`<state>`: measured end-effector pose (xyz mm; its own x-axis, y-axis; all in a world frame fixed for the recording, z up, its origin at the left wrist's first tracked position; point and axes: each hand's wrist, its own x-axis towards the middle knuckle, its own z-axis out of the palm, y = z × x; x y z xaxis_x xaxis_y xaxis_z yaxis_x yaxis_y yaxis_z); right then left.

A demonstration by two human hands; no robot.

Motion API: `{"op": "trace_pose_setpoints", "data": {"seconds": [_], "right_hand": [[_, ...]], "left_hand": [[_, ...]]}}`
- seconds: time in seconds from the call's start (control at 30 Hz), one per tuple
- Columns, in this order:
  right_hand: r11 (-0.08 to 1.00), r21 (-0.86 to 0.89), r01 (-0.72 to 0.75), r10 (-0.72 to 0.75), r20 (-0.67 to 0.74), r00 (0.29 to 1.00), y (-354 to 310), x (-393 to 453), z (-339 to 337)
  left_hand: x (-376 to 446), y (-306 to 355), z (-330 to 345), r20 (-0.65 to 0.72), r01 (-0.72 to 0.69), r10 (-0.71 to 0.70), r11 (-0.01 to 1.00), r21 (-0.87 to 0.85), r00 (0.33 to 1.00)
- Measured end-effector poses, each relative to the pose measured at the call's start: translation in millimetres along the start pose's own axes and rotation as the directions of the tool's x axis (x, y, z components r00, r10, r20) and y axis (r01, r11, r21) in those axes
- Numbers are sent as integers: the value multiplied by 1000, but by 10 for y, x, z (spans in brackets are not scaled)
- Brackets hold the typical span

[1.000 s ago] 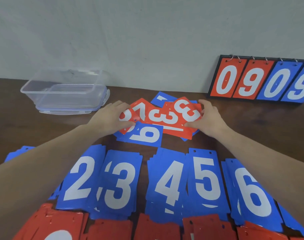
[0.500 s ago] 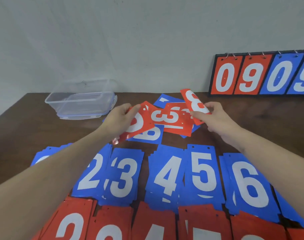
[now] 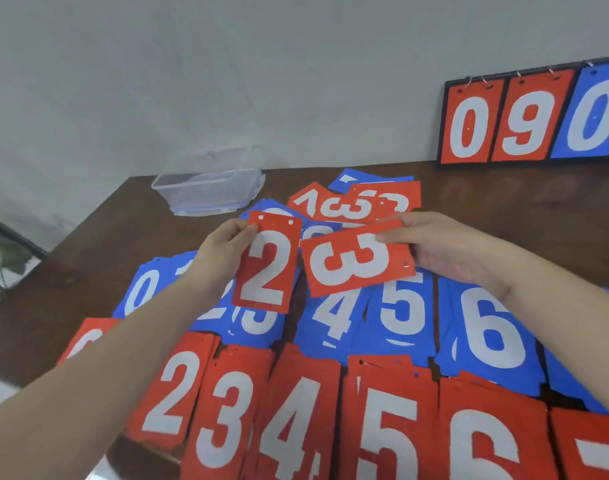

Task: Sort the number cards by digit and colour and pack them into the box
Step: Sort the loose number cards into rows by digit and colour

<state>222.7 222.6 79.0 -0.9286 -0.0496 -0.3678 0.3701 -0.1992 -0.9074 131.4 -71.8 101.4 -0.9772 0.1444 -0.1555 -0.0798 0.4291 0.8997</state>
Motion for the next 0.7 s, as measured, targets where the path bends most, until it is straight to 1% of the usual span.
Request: {"op": "trace_pose_setpoints", "data": {"seconds": [0.17, 0.2, 0.37, 0.5, 0.6, 0.7], "right_hand": [[989, -144, -33, 22, -79, 997, 11, -1, 185], [983, -178, -34, 22, -67, 998, 24, -16, 243], [942, -336, 11, 30, 118, 993, 126, -51, 526], [893, -446, 60, 12, 156, 988, 166, -80, 774], [872, -486, 65, 19, 167, 986, 195, -97, 904], [867, -493, 76, 5, 161, 987, 256, -115, 1082]], "left_hand": [[-441, -141, -140, -126, 5, -6, 1000, -5, 992], [-541, -179, -190, -145, 21, -21, 1000, -2, 989], [-896, -433, -509, -202, 117, -122, 992, -39, 972], [-1024, -613, -815, -221, 182, -164, 981, 67, 962], [-1014, -735, -1001, -225, 190, -153, 970, 151, 962], [-942, -888, -1134, -180, 155, -114, 960, 232, 977]]}}
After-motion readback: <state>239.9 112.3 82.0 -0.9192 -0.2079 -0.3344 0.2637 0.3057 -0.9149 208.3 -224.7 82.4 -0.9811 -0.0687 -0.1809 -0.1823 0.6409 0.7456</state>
